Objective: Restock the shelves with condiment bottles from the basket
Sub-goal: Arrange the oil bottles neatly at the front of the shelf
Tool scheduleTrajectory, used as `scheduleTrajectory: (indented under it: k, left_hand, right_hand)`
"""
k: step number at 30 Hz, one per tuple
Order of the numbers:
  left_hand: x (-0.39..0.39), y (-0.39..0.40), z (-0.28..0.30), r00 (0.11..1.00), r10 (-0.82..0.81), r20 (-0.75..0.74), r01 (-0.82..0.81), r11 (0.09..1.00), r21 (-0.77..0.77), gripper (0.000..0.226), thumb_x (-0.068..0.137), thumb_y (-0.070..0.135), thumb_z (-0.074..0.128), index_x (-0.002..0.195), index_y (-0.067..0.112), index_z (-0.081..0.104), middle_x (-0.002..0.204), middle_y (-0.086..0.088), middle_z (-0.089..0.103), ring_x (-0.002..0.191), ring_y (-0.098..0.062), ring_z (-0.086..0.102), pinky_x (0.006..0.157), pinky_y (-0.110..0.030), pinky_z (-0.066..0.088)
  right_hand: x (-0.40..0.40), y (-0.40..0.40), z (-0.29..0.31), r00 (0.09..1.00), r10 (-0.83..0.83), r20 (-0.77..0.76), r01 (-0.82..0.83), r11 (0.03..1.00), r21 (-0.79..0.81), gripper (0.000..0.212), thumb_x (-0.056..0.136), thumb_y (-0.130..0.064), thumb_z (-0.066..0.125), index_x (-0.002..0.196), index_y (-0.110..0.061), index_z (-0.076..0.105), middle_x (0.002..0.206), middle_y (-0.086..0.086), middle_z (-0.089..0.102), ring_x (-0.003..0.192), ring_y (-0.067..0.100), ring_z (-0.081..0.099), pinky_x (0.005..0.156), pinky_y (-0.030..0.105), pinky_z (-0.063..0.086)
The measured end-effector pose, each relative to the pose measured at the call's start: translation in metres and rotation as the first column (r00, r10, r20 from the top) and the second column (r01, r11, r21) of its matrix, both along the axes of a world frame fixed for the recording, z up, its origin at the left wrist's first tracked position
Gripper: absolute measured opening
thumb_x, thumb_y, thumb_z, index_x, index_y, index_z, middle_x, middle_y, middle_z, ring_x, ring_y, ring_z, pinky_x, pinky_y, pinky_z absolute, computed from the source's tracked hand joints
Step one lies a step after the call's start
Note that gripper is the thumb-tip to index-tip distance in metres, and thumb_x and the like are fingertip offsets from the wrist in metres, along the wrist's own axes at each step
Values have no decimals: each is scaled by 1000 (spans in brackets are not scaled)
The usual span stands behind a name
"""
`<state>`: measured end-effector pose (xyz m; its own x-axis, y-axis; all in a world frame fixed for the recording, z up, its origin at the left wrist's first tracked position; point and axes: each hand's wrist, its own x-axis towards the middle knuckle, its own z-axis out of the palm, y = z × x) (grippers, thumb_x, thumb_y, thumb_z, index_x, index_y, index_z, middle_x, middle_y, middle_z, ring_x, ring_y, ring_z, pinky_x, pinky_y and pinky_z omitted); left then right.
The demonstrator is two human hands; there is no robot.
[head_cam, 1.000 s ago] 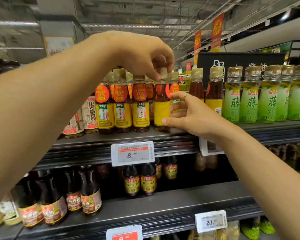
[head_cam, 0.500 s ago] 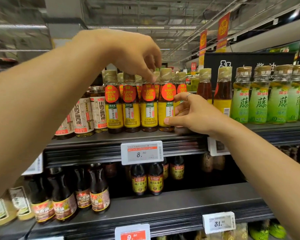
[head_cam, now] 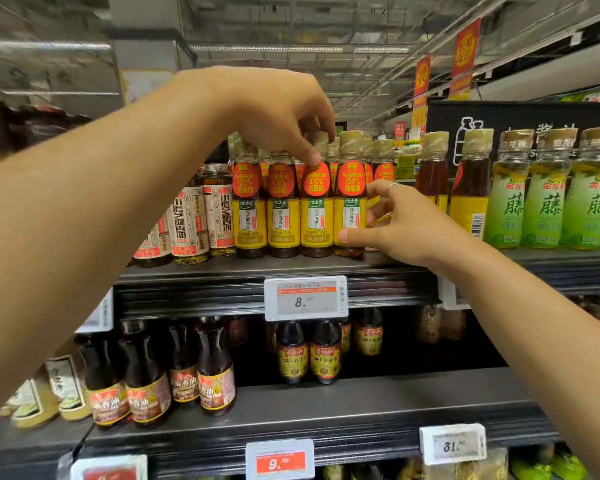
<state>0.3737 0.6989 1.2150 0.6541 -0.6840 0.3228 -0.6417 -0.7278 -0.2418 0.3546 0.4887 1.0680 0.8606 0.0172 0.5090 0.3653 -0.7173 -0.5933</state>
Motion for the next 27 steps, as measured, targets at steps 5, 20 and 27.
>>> scheduleTrajectory:
  k: [5,20,27]
  left_hand:
    - [-1,1,-5,1000,0,-13,-1,999,-42,51,88,45,71,135,29,60,108,12,63,105,-15,63,96,-38,50]
    - [-34,-54,-51,925,-165,343,307,856,-416,44,88,45,67,127,28,58,116,5,58,106,-12,54,85,-26,41]
    - [-23,-134,-61,975,-167,148,220,831,-512,66,88,46,68,143,21,42,138,-6,52,125,-23,51,86,-25,36]
  right_hand:
    - [2,0,0,1000,-3,-4,3,1000,-17,89,70,-54,87,143,-32,44,93,-10,64,78,4,67,64,24,48]
    - [-70,-62,-15,925,-269,268,273,962,23,26,76,-48,81,87,-34,63,76,-14,68,71,-6,65,58,8,46]
    - [-79,-91,-19,785,-520,338,533,844,60,42,76,-60,77,93,-27,58,81,-13,64,75,7,65,60,14,40]
